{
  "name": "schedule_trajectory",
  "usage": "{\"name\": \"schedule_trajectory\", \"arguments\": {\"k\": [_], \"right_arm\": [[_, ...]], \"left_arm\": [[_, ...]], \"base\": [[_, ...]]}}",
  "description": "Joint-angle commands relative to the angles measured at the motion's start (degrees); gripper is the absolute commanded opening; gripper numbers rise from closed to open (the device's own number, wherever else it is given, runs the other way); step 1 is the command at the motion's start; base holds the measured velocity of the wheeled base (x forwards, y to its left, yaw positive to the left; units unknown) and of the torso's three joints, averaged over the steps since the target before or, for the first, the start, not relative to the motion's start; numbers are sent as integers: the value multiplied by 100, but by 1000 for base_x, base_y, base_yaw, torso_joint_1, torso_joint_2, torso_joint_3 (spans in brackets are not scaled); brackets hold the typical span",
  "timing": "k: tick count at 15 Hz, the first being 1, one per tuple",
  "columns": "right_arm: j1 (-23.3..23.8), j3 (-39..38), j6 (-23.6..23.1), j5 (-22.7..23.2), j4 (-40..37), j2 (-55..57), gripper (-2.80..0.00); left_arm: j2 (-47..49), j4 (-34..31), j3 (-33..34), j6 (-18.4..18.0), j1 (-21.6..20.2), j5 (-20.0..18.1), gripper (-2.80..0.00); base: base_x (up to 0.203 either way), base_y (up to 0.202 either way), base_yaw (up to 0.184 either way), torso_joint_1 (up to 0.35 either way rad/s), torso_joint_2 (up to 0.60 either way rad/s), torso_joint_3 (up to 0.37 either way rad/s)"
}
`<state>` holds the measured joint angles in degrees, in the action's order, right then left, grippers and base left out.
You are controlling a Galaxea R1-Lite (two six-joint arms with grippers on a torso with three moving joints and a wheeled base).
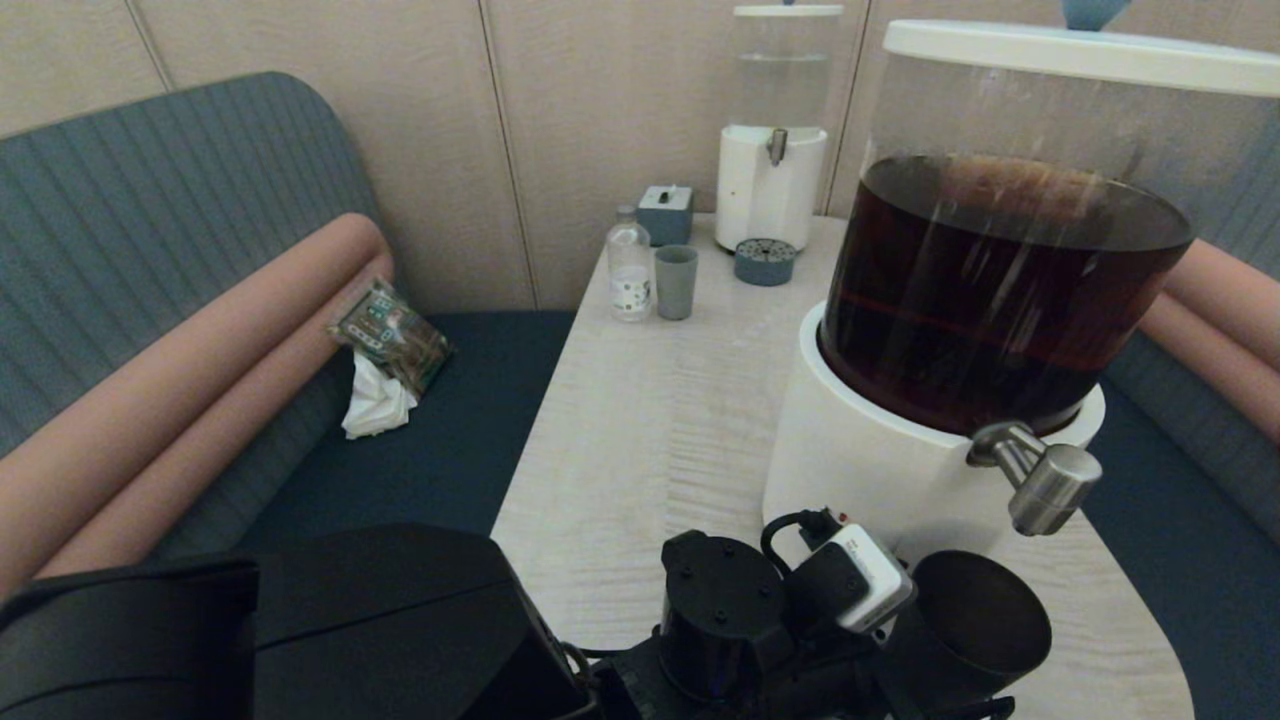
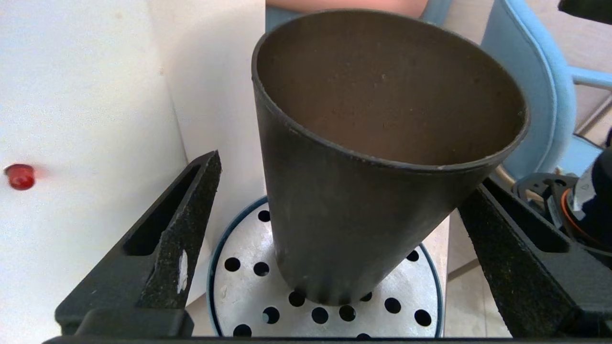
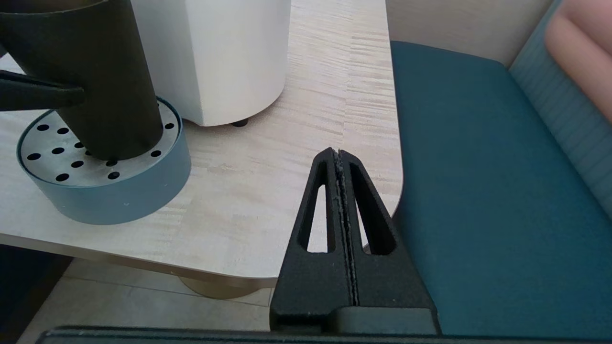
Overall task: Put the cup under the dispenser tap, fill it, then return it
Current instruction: Place the cup next to the water dispenser
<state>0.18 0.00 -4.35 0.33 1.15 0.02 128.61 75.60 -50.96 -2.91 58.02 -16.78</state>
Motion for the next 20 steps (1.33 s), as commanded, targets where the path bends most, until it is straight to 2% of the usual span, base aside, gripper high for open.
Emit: {"name": "schedule_trajectory", "arguments": {"k": [1, 9, 10, 20], "right_arm": [[-1, -53, -4, 2, 8, 6, -280], [-1, -53, -4, 2, 0, 6, -280], [-1, -53, -4, 2, 8, 6, -280], [-1, -53, -4, 2, 0, 6, -280]], "left_arm": [[32, 48, -34, 1, -1, -34, 0], [129, -28, -230, 28, 8, -27, 0], [129, -28, -230, 28, 8, -27, -280], [-3, 47, 28, 37, 183, -11, -280]], "base": [[0, 0, 0, 0, 0, 0], [0, 0, 0, 0, 0, 0], [0, 0, 0, 0, 0, 0], [0, 0, 0, 0, 0, 0]]}}
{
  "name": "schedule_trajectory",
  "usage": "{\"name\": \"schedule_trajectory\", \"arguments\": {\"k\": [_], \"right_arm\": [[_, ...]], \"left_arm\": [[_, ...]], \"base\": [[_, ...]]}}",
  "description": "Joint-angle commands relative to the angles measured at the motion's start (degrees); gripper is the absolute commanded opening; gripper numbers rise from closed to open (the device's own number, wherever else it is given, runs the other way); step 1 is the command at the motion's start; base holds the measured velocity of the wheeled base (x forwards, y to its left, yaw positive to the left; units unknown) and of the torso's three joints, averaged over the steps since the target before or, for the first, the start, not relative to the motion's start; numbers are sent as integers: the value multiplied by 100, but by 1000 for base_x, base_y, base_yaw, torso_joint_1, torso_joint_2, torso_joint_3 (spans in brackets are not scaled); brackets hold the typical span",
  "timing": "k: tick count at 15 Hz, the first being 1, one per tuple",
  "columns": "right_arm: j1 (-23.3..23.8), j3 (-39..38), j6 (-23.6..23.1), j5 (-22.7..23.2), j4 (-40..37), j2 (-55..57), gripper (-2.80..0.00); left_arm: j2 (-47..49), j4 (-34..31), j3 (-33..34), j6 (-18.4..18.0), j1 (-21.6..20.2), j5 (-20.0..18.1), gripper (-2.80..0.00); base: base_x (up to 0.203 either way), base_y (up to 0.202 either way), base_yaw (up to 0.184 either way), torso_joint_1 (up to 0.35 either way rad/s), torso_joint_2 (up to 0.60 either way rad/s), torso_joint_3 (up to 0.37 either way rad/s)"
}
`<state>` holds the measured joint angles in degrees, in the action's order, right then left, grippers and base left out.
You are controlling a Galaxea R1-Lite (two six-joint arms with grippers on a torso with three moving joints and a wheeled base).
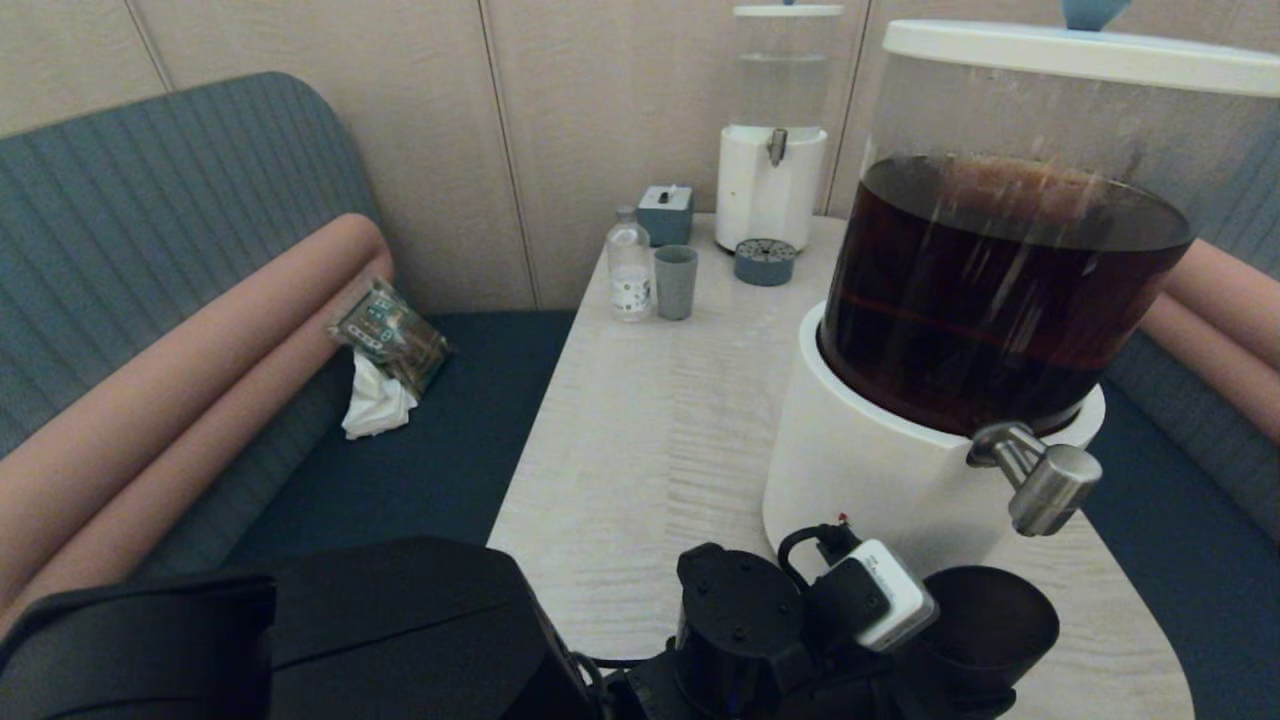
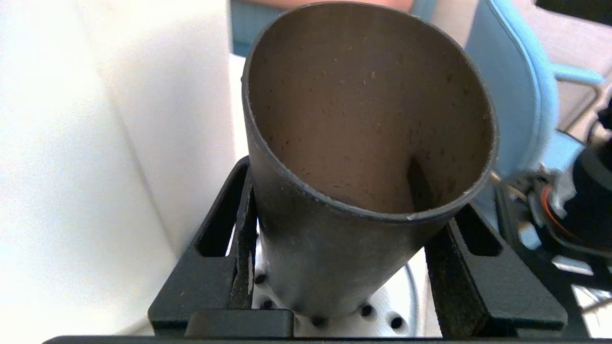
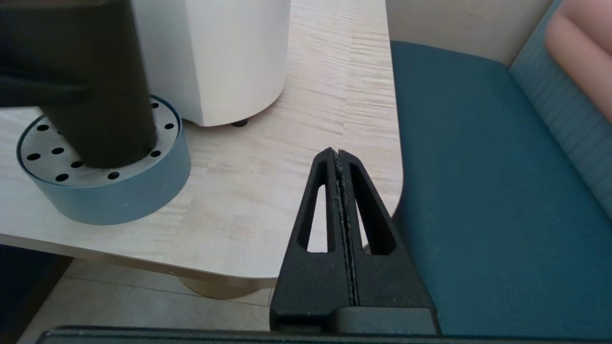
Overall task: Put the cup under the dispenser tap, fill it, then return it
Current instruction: Place the cup next to the water dispenser
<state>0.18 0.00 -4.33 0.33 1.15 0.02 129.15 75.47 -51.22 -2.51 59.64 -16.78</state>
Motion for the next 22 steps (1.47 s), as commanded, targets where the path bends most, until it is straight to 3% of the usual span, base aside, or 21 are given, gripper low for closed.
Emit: {"name": "schedule_trajectory", "arguments": {"k": [1, 7, 13, 17, 22], "right_arm": [[-1, -53, -7, 2, 0, 6, -280], [-1, -53, -7, 2, 8, 6, -280], [-1, -53, -7, 2, 0, 6, -280], [-1, -53, -7, 2, 8, 6, -280], [-1, -53, -7, 2, 8, 6, -280]], "left_arm": [[-172, 61, 233, 1, 43, -10, -280], [-1005, 164, 1157, 4, 41, 66, -280], [-1735, 420, 1971, 260, -220, 923, -280], [-2059, 342, 1973, 500, -629, 1800, -280], [-2126, 310, 1921, 697, -1488, 1948, -280]], "base": [[0, 0, 0, 0, 0, 0], [0, 0, 0, 0, 0, 0], [0, 0, 0, 0, 0, 0], [0, 0, 0, 0, 0, 0], [0, 0, 0, 0, 0, 0]]}}
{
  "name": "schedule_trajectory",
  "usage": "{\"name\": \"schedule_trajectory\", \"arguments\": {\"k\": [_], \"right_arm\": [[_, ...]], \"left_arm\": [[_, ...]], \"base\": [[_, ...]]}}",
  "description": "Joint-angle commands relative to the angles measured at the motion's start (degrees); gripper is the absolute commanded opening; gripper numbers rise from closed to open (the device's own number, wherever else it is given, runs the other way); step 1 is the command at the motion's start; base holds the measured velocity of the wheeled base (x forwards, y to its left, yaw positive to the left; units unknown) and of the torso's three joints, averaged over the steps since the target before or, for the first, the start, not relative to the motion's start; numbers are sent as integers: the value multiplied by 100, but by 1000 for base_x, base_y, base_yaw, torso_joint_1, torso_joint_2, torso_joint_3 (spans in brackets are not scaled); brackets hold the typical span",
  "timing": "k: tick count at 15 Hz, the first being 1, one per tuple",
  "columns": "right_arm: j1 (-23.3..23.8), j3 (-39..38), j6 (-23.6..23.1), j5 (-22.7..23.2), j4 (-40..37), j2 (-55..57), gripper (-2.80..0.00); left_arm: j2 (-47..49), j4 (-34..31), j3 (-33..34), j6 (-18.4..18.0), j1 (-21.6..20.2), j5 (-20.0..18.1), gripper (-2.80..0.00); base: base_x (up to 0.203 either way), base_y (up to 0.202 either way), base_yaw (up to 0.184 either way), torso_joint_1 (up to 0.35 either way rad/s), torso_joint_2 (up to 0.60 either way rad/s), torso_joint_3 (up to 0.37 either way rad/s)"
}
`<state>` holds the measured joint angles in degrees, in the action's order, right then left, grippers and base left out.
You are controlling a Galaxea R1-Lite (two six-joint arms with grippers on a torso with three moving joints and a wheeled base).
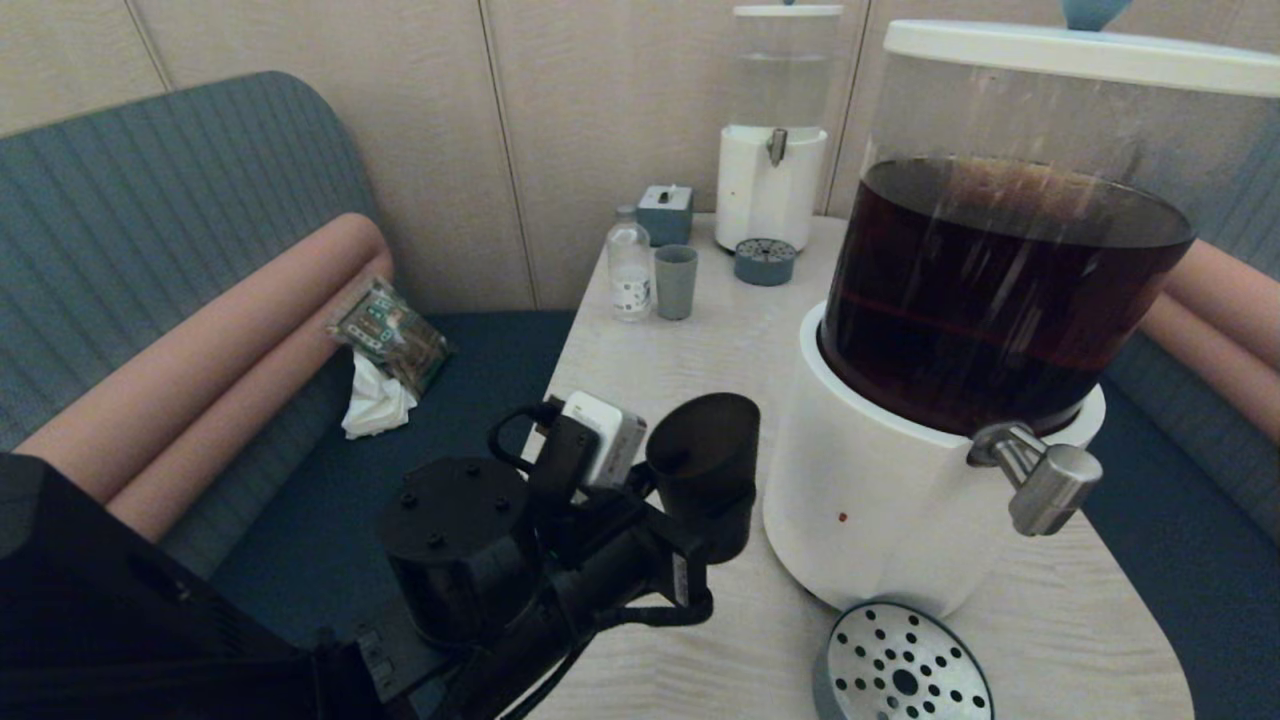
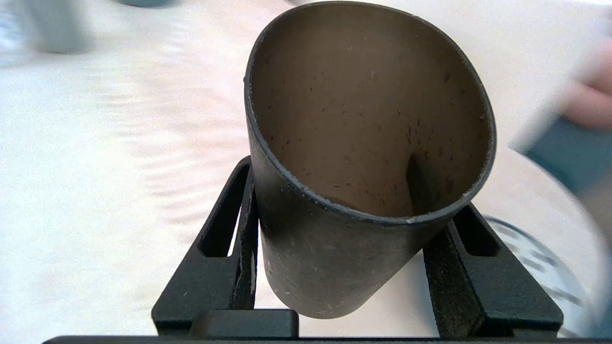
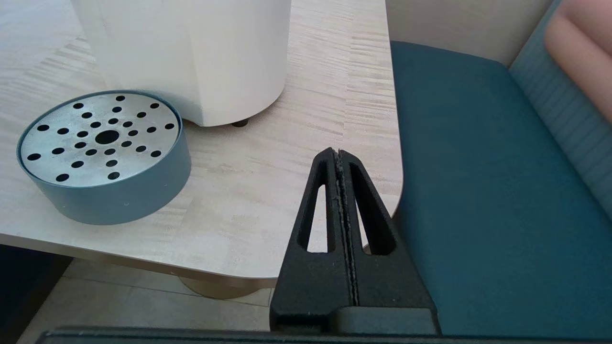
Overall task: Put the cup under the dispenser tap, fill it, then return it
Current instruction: Place the cup next to the water dispenser
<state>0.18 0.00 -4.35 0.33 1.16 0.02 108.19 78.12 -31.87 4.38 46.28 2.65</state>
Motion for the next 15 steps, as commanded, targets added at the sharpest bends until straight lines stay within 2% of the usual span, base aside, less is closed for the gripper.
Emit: {"name": "schedule_trajectory", "arguments": {"k": [1, 4, 7, 11, 15], "right_arm": [[-1, -53, -4, 3, -1, 6, -280], [-1, -53, -4, 3, 2, 6, -280], [-1, -53, -4, 3, -1, 6, -280], [-1, -53, -9, 3, -1, 6, -280], [-1, -53, -4, 3, 7, 6, -280]], "left_arm": [[26, 46, -94, -7, -403, -14, -280], [543, 61, -750, -76, -1088, -49, -280], [1170, 66, -1341, -135, -1496, -53, -280], [2072, 102, -2116, -190, -1744, -39, -280], [2627, 112, -2343, -295, -1873, -45, -280]], "base": [[0, 0, 0, 0, 0, 0], [0, 0, 0, 0, 0, 0], [0, 0, 0, 0, 0, 0], [0, 0, 0, 0, 0, 0], [0, 0, 0, 0, 0, 0]]}}
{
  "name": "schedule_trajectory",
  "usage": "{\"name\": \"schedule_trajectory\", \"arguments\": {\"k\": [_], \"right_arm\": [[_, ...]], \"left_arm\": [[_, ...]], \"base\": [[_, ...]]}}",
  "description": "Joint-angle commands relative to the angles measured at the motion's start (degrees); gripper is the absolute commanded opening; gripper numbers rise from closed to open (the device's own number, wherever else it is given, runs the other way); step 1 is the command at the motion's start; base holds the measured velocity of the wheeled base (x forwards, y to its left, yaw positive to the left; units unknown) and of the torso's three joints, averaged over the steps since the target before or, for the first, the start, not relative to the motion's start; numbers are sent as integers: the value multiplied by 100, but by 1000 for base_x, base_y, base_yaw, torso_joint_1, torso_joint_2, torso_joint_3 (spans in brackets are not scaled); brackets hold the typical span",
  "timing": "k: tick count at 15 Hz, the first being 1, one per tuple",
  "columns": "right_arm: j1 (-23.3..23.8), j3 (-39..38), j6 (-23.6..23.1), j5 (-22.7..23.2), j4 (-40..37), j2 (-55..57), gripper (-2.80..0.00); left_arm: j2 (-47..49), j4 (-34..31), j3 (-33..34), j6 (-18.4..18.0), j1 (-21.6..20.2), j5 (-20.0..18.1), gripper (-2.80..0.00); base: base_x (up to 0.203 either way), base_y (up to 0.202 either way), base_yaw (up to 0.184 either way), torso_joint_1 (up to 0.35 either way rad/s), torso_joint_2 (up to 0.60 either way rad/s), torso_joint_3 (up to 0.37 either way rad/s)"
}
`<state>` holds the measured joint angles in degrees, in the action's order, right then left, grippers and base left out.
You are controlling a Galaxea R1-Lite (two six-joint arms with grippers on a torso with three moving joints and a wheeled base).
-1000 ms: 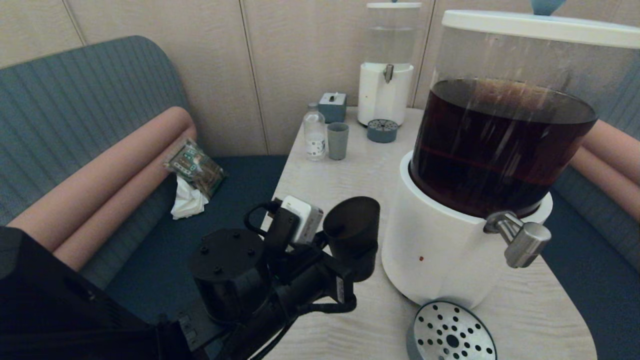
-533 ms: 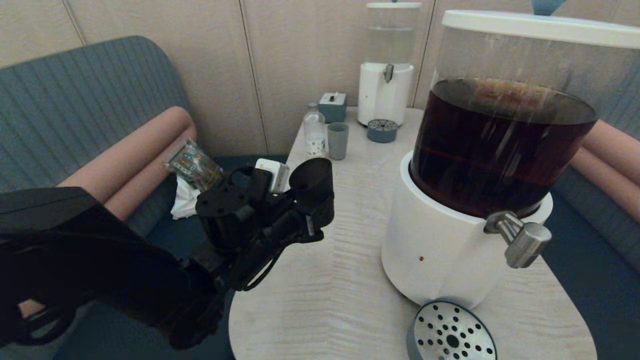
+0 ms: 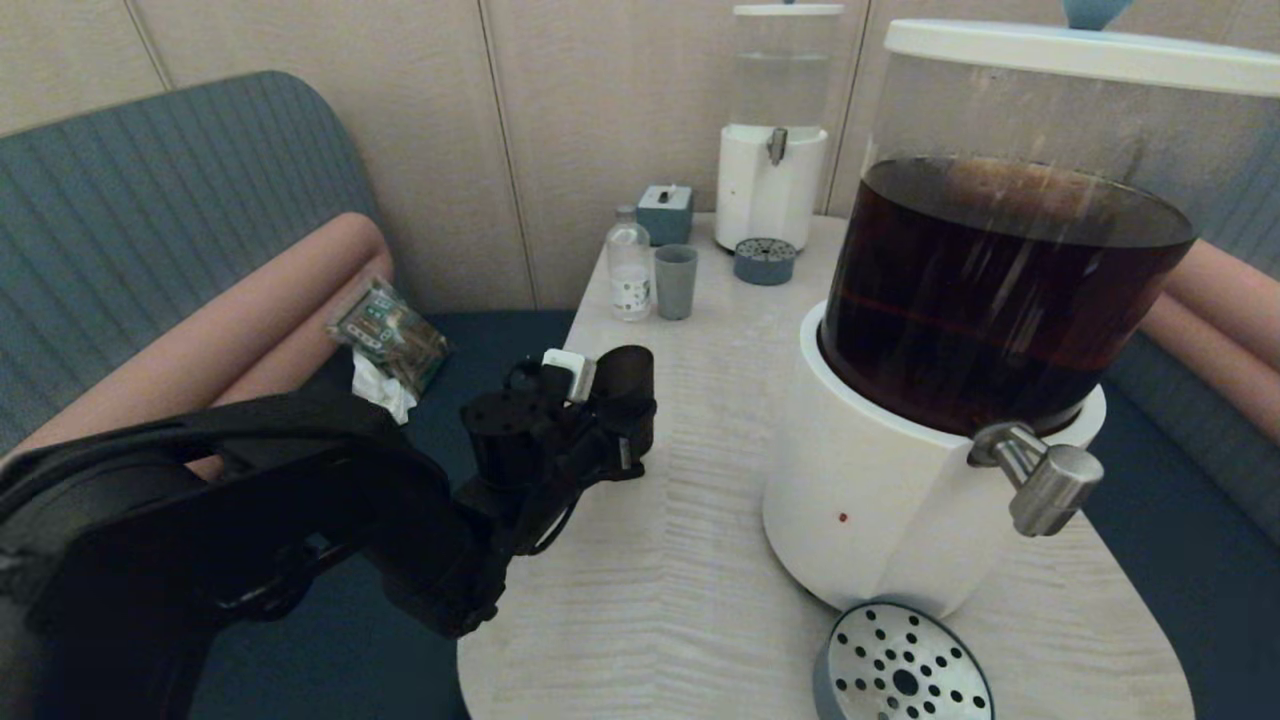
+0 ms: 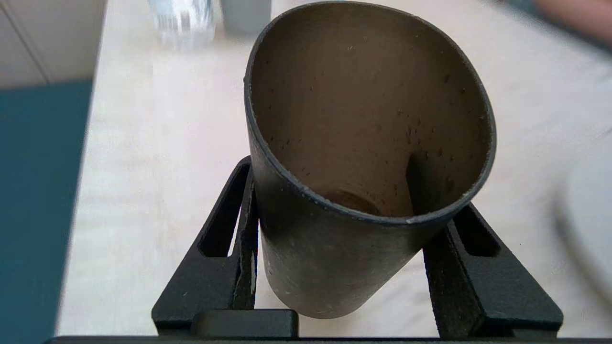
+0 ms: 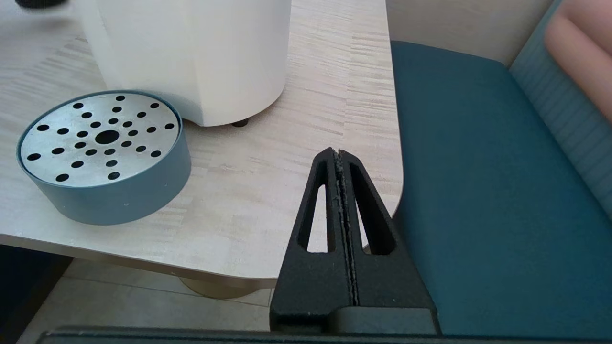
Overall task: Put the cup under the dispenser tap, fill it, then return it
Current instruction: Place the cup next to the water dispenser
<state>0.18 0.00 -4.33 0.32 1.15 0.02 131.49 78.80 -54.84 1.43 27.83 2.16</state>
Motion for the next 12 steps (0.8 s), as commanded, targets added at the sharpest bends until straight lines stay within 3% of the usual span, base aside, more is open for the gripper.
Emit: {"name": "schedule_trajectory", "arguments": {"k": [1, 12], "right_arm": [[-1, -53, -7, 3, 0, 6, -280], [-1, -53, -7, 3, 0, 6, -280]], "left_arm": [[406, 53, -83, -10, -39, 3, -280], [623, 57, -177, -2, -23, 12, -280]], "base": [[0, 0, 0, 0, 0, 0], [0, 0, 0, 0, 0, 0]]}}
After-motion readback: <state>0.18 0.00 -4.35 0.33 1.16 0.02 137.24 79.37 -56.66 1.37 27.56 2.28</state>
